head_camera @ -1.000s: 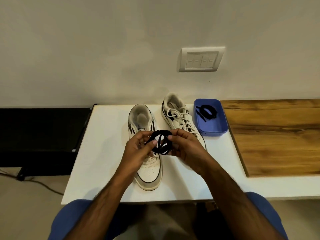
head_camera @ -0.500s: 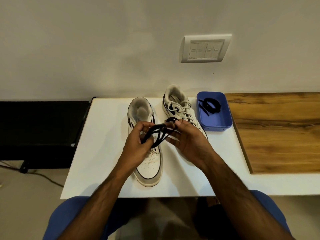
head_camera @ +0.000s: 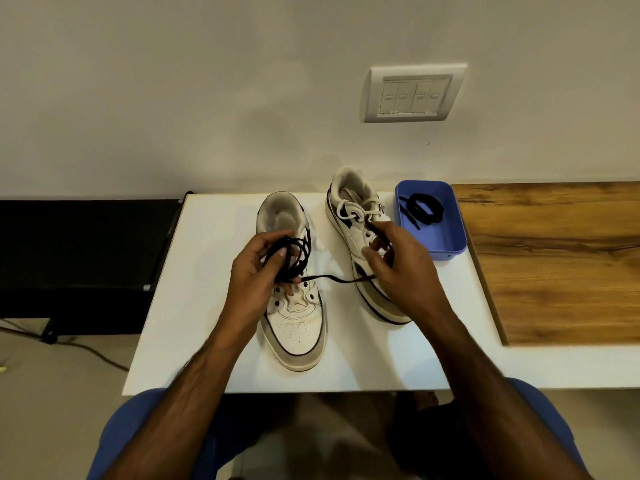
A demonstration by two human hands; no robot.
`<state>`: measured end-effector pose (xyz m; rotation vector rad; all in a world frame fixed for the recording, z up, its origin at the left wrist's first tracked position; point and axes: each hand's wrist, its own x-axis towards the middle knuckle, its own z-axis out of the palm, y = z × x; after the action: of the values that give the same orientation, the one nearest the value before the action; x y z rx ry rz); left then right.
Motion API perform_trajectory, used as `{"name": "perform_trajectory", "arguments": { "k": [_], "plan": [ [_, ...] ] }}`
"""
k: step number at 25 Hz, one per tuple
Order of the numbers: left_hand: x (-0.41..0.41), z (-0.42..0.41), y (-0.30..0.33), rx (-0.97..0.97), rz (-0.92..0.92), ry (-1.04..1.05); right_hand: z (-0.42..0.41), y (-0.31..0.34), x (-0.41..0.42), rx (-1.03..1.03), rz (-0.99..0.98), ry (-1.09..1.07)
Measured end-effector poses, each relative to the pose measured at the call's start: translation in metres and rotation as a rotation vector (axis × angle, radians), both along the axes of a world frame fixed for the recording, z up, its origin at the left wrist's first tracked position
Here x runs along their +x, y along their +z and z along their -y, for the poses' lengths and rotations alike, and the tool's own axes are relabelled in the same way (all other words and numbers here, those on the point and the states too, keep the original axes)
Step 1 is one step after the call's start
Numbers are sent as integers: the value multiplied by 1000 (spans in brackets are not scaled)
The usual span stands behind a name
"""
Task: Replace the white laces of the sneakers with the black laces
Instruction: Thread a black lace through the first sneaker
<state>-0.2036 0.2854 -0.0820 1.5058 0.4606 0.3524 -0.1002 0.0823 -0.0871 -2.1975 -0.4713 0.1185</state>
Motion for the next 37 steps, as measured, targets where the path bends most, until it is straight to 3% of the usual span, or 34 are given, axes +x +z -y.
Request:
{"name": "perform_trajectory", "arguments": {
  "k": [3, 5, 10, 13, 17, 19, 22, 24, 26, 28, 30, 32, 33, 35, 37],
  "plan": [
    [2, 3, -1, -108, 59, -49, -11, 2, -13, -105, 218, 66],
    [4, 3, -2, -244, 122, -73, -17, 6, -21, -181, 257, 117],
    [3, 9, 3, -555, 239, -197, -32, 0, -35, -165, -17, 412],
    [-3, 6, 10, -677, 290, -254, -23, 9, -21, 164, -272, 353],
    [-4, -5, 13, -680, 291, -201, 4, 21, -1, 637, -444, -24],
    [-3, -6, 11, -361, 148, -223, 9, 21, 4, 872, -582, -56],
    [-7, -3, -1, 523, -97, -286, 5, 22, 2, 1130, -756, -6],
    [-7, -2, -5, 844, -63, -269, 5, 22, 1, 1225, -783, 13],
    [-7, -6, -6, 1017, -27, -193, 8, 25, 3, 1313, -814, -41],
    [-7, -13, -5, 995, -26, -112, 14, 23, 7, 1181, -691, -170],
    [-10, -17, 1, 696, 34, -132, 19, 16, 10, 662, -327, -272],
    [-13, -14, 7, 550, 86, -180, 14, 15, 1, 227, -24, -170],
    [-13, -11, 8, 512, 81, -207, 10, 14, -5, 129, 81, -53],
    [-12, -1, 10, 380, 31, -268, -2, 17, -15, 52, 100, 208],
    [-12, 9, 10, 327, 30, -291, -15, 14, -27, 19, -27, 398]
  ]
}}
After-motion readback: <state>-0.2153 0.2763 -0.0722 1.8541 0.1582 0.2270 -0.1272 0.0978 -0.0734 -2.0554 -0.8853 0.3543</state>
